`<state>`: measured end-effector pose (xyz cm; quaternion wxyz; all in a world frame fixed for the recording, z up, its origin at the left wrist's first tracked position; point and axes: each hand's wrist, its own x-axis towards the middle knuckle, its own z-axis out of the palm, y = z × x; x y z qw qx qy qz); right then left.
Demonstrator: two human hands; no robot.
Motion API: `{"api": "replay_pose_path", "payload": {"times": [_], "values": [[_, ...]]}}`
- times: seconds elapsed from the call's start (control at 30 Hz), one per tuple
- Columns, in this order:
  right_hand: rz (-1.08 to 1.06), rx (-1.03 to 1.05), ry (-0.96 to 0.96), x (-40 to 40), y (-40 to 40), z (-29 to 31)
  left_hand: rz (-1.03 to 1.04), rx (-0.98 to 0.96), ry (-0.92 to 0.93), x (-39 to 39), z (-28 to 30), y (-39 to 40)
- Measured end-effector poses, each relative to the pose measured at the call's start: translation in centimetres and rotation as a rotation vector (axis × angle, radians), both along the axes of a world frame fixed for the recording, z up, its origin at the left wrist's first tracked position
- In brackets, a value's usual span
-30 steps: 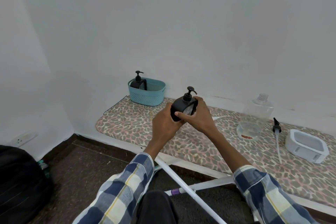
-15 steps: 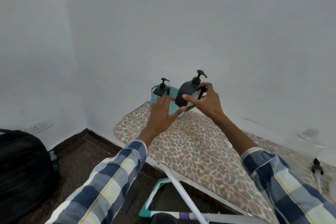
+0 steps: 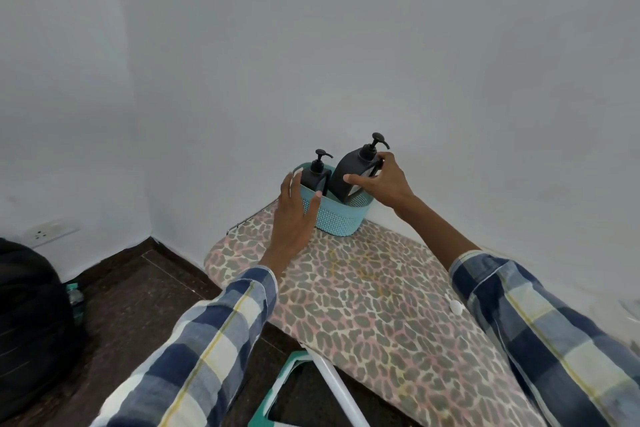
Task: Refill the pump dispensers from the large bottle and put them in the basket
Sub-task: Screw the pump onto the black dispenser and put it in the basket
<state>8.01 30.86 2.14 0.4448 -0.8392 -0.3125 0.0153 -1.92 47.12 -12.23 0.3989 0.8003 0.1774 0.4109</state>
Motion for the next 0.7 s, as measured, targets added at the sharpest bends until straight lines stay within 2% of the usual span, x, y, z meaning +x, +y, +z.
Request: {"api": "replay_pose_path", "payload": {"times": [0.1, 0.37, 0.5, 0.7], "values": [[0.041, -0.091, -0.006, 1.1, 1.4, -0.4, -0.043, -0.026, -0.013, 0.1, -1.4, -0.2], [0.13, -0.305, 0.161, 4.0, 5.4, -1.7, -0.073, -0.03, -0.008, 0.5, -2.2, 0.5], [0.13, -0.333, 0.254, 3.7, 6.5, -2.6, -0.078, -0.04, -0.011, 0.4, -1.9, 0.4], [0.112, -0.262, 0.27, 3.9, 6.7, -3.5, -0.047, 0.001, -0.039, 0.7, -2.2, 0.6]]}}
